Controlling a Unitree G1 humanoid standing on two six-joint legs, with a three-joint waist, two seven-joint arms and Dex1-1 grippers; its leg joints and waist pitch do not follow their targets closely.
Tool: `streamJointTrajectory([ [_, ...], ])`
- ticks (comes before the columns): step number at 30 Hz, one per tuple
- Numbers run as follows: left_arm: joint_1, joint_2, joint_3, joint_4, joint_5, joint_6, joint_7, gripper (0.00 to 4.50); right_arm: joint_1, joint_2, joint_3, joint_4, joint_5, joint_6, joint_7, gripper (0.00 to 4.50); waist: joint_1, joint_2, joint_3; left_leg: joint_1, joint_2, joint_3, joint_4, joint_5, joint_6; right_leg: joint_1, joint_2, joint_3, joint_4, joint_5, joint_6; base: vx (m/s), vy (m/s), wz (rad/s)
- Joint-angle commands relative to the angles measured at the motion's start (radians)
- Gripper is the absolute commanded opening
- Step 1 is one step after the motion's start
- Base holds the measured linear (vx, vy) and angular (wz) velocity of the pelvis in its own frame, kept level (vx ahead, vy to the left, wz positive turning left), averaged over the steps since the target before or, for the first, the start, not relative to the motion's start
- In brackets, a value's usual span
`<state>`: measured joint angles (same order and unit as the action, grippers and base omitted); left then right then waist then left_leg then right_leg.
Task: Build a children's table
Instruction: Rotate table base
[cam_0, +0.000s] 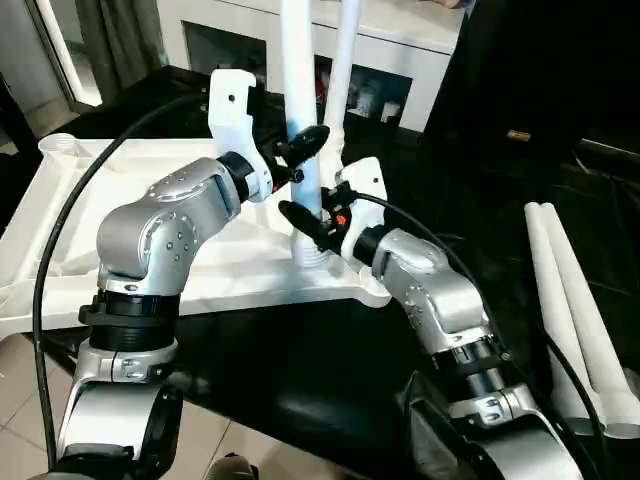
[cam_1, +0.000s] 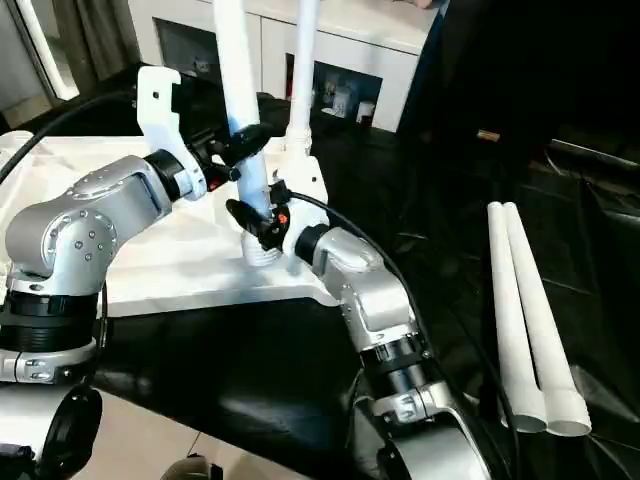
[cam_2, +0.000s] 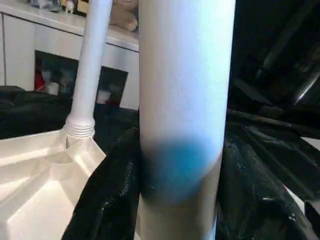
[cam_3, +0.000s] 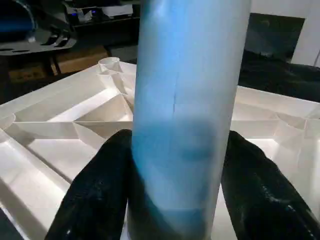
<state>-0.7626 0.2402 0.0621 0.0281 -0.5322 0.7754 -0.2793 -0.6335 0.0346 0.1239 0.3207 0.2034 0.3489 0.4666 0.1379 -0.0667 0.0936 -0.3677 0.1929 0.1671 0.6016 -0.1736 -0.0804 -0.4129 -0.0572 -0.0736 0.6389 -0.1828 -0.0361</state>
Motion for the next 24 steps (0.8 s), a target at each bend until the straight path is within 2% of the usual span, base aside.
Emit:
streamJointTrajectory([
  [1, -0.014, 0.002, -0.006, 0.01, 0.014, -0.013, -0.014, 1.86, -0.015, -0.014, -0.027, 0.008, 0.005, -0.016, 0.002, 2.19, -0.007, 0.03, -0.095, 0.011, 0.031, -0.012, -0.069, -0.161, -0.07, 0.065, -0.081, 0.058, -0.07, -0.13, -0.118, 0.0, 0.0, 0.0],
  [5, -0.014, 0.004, -0.005, 0.01, 0.012, -0.012, -0.018, 1.86, -0.014, -0.015, -0.027, 0.008, 0.01, -0.015, 0.015, 1.93, -0.007, 0.031, -0.096, 0.012, 0.031, -0.012, -0.068, -0.159, -0.069, 0.064, -0.079, 0.057, -0.068, -0.116, -0.123, 0.0, 0.0, 0.0],
  [12, -0.006, 0.009, -0.01, 0.012, 0.02, -0.016, -0.033, 1.86, -0.005, -0.028, -0.021, -0.007, 0.039, 0.012, 0.068, 1.88, -0.007, 0.028, -0.097, 0.012, 0.031, -0.01, -0.067, -0.154, -0.061, 0.067, -0.08, 0.058, -0.068, -0.104, -0.132, 0.0, 0.0, 0.0],
  [13, -0.006, 0.009, -0.008, 0.013, 0.018, -0.015, -0.036, 2.21, -0.004, -0.032, -0.02, -0.01, 0.044, 0.018, 0.079, 1.88, -0.007, 0.029, -0.097, 0.012, 0.032, -0.011, -0.067, -0.154, -0.061, 0.066, -0.08, 0.058, -0.067, -0.106, -0.132, 0.0, 0.0, 0.0],
  [15, -0.004, 0.01, -0.004, 0.01, 0.002, -0.006, -0.053, 2.56, -0.002, -0.034, -0.019, -0.012, 0.05, 0.023, 0.089, 1.88, -0.007, 0.028, -0.097, 0.01, 0.031, -0.011, -0.067, -0.151, -0.06, 0.067, -0.081, 0.058, -0.068, -0.11, -0.131, 0.0, 0.0, 0.0],
  [17, 0.001, 0.001, 0.042, 0.0, -0.108, 0.046, -0.134, 2.6, 0.008, -0.06, -0.023, -0.032, 0.094, 0.051, 0.167, 1.88, -0.004, 0.024, -0.097, 0.01, 0.029, -0.009, -0.065, -0.147, -0.052, 0.069, -0.08, 0.058, -0.068, -0.111, -0.139, 0.0, 0.0, 0.0],
  [19, 0.003, -0.001, 0.059, 0.003, -0.14, 0.058, -0.158, 2.98, 0.013, -0.071, -0.024, -0.043, 0.112, 0.062, 0.198, 1.87, -0.004, 0.026, -0.097, 0.01, 0.03, -0.009, -0.065, -0.143, -0.051, 0.069, -0.08, 0.057, -0.066, -0.101, -0.146, 0.0, 0.0, 0.0],
  [21, 0.01, -0.001, 0.089, 0.01, -0.21, 0.079, -0.229, 3.04, 0.028, -0.099, -0.018, -0.075, 0.146, 0.089, 0.269, 1.87, 0.0, 0.023, -0.095, 0.008, 0.027, -0.007, -0.063, -0.141, -0.039, 0.071, -0.08, 0.057, -0.069, -0.1, -0.155, 0.0, 0.0, 0.0],
  [22, 0.026, 0.009, 0.133, 0.017, -0.32, 0.11, -0.357, 3.04, 0.053, -0.137, -0.013, -0.124, 0.2, 0.132, 0.36, 1.87, 0.001, 0.027, -0.095, 0.008, 0.026, -0.008, -0.063, -0.142, -0.034, 0.072, -0.081, 0.057, -0.069, -0.111, -0.16, 0.0, 0.0, 0.0],
  [23, 0.03, 0.017, 0.155, 0.026, -0.368, 0.136, -0.404, 3.05, 0.066, -0.157, -0.013, -0.15, 0.233, 0.16, 0.406, 1.87, 0.004, 0.025, -0.095, 0.009, 0.025, -0.006, -0.062, -0.141, -0.027, 0.073, -0.081, 0.057, -0.072, -0.115, -0.161, 0.0, 0.0, 0.0],
  [24, 0.03, 0.017, 0.155, 0.026, -0.368, 0.136, -0.404, 3.05, 0.066, -0.157, -0.013, -0.15, 0.233, 0.16, 0.406, 1.87, 0.004, 0.025, -0.097, 0.008, 0.029, -0.008, -0.063, -0.138, -0.023, 0.072, -0.08, 0.057, -0.068, -0.105, -0.171, 0.0, 0.0, 0.0],
])
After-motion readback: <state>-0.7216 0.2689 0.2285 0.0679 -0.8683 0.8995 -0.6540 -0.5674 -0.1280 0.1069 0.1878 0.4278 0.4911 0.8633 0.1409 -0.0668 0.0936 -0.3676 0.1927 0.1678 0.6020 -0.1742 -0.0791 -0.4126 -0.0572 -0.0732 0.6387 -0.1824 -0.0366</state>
